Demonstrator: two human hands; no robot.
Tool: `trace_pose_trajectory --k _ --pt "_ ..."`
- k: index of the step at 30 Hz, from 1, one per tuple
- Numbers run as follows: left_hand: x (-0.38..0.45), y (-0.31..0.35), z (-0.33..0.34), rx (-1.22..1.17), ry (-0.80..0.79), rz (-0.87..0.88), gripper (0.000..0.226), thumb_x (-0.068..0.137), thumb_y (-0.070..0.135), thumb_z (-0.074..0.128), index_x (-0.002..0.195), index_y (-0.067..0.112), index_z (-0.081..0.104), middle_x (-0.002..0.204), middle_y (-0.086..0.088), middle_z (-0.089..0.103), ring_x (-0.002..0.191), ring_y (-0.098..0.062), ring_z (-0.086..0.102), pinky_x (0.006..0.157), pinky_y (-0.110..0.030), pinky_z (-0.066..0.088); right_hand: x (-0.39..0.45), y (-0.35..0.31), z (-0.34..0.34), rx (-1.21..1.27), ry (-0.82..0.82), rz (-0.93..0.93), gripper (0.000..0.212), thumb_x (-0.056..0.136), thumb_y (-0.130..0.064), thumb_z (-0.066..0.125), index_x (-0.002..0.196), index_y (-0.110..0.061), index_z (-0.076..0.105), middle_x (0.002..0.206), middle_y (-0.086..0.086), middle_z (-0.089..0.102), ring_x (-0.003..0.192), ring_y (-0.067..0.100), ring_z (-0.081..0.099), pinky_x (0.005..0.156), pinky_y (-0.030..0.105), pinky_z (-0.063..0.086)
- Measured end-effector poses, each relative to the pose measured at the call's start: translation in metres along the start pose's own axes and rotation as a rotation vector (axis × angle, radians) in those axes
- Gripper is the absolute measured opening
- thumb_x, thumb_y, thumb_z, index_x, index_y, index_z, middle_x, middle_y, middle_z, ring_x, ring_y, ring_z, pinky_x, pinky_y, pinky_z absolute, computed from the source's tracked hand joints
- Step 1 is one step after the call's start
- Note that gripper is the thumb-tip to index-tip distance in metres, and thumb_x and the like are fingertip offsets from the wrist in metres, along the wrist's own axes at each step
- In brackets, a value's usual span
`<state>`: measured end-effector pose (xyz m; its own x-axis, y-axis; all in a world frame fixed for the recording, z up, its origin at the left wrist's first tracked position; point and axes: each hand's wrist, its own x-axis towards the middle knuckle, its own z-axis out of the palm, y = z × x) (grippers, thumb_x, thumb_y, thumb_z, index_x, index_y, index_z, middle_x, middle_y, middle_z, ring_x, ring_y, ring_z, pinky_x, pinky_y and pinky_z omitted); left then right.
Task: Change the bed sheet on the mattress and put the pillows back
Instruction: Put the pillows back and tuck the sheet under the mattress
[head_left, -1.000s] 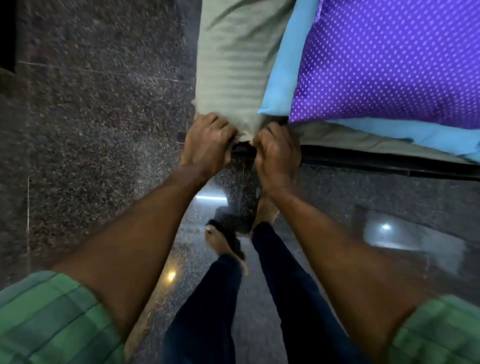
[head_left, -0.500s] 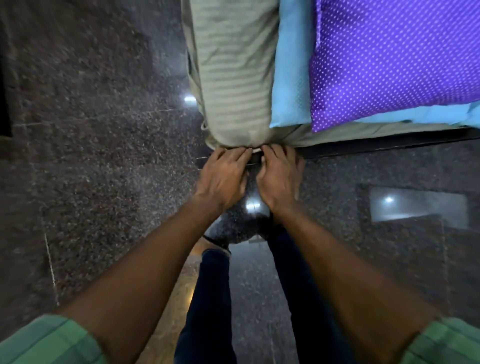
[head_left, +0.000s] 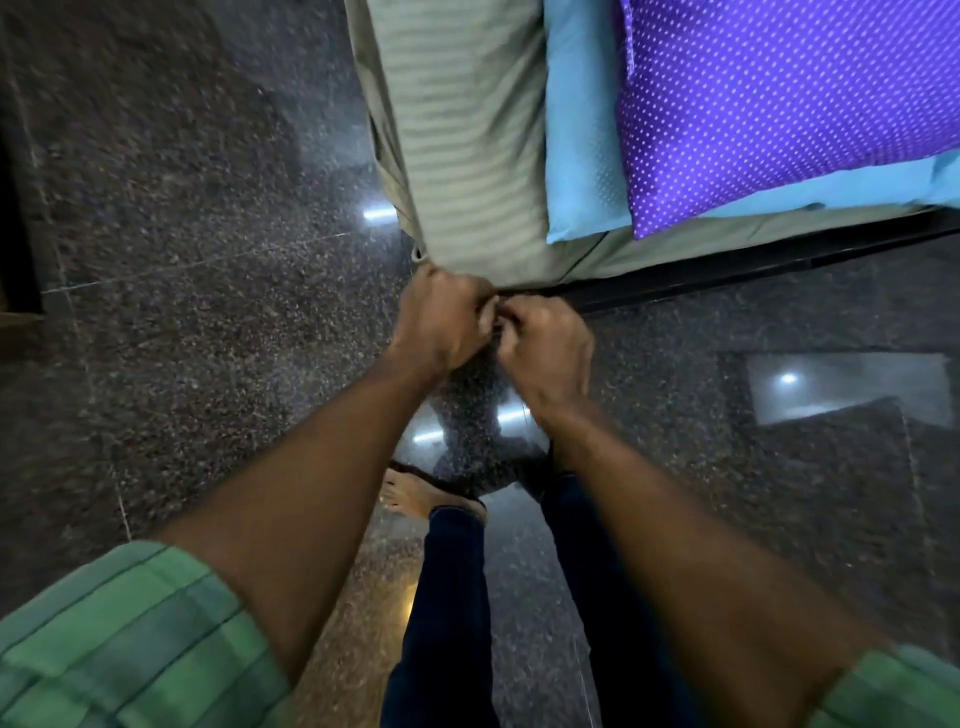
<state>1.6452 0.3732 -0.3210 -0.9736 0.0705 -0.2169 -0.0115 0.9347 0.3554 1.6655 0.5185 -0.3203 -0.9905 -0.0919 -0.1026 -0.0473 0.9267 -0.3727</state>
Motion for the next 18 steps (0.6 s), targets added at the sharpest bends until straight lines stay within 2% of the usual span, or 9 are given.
trace_pose_trajectory --k 2,4,8,10,11,13,15,18 --pt "-0.011 -0.014 -0.006 -0.094 0.118 -0.273 0.028 0.089 0.044 0.059 0.102 0.028 0.078 0.090 -0.007 0.077 0.086 -0.034 0.071 0.072 -0.037 0.056 -0.004 -0.017 0.009 0.025 0.014 -0.047 0.016 0.078 -0.025 0.075 0.092 -0.018 0.072 0.090 0.005 0.069 0.089 0.031 0.062 0.074 0.042 0.047" --pt "-0.015 -0.032 -0.009 -0.179 0.156 -0.469 0.024 0.091 0.044 0.063 0.106 0.030 0.076 0.097 -0.003 0.078 0.090 -0.029 0.073 0.074 -0.036 0.057 0.007 -0.032 0.020 0.006 0.014 -0.009 0.028 0.080 -0.036 0.074 0.099 -0.018 0.066 0.099 0.005 0.066 0.098 0.030 0.058 0.080 0.043 0.044" --pt "0.000 -0.054 -0.012 -0.325 0.084 -0.446 0.025 0.091 0.040 0.071 0.113 0.029 0.070 0.109 0.005 0.074 0.098 -0.019 0.069 0.082 -0.030 0.053 0.045 -0.059 0.029 -0.111 0.011 0.102 0.042 0.091 -0.049 0.062 0.106 -0.010 0.063 0.104 0.013 0.069 0.100 0.034 0.065 0.084 0.044 0.047" --pt "0.014 -0.061 -0.009 -0.428 0.086 -0.469 0.032 0.090 0.037 0.075 0.120 0.026 0.068 0.111 0.007 0.071 0.098 -0.014 0.065 0.083 -0.025 0.048 0.059 -0.067 0.032 -0.177 -0.057 0.048 0.037 0.100 -0.044 0.051 0.110 -0.011 0.065 0.108 0.012 0.071 0.102 0.033 0.067 0.086 0.042 0.047" --pt "0.022 -0.064 -0.005 -0.498 0.094 -0.487 0.035 0.088 0.034 0.077 0.120 0.025 0.067 0.109 0.008 0.070 0.096 -0.013 0.064 0.086 -0.027 0.051 0.062 -0.069 0.033 -0.184 -0.089 0.014 0.034 0.102 -0.039 0.048 0.111 -0.012 0.066 0.110 0.012 0.071 0.103 0.033 0.067 0.086 0.042 0.046" --pt "0.031 -0.071 0.003 -0.617 0.074 -0.508 0.023 0.085 0.029 0.080 0.106 0.024 0.072 0.095 0.007 0.072 0.086 -0.013 0.068 0.086 -0.034 0.058 0.065 -0.069 0.033 -0.169 -0.122 -0.008 0.030 0.102 -0.034 0.047 0.110 -0.012 0.066 0.109 0.013 0.071 0.102 0.034 0.067 0.084 0.042 0.047" --pt "0.032 -0.080 0.010 -0.640 0.044 -0.509 0.008 0.085 0.029 0.080 0.085 0.027 0.073 0.081 0.008 0.073 0.077 -0.012 0.070 0.080 -0.037 0.060 0.066 -0.072 0.032 -0.149 -0.127 0.020 0.029 0.101 -0.033 0.048 0.105 -0.012 0.068 0.106 0.014 0.072 0.099 0.036 0.068 0.081 0.041 0.048" --pt "0.022 -0.090 0.013 -0.567 -0.022 -0.369 0.013 0.086 0.031 0.073 0.075 0.026 0.069 0.075 0.008 0.072 0.072 -0.013 0.069 0.073 -0.037 0.059 0.062 -0.084 0.035 -0.127 -0.131 0.107 0.030 0.099 -0.032 0.049 0.105 -0.012 0.069 0.106 0.012 0.073 0.100 0.035 0.068 0.082 0.041 0.048"
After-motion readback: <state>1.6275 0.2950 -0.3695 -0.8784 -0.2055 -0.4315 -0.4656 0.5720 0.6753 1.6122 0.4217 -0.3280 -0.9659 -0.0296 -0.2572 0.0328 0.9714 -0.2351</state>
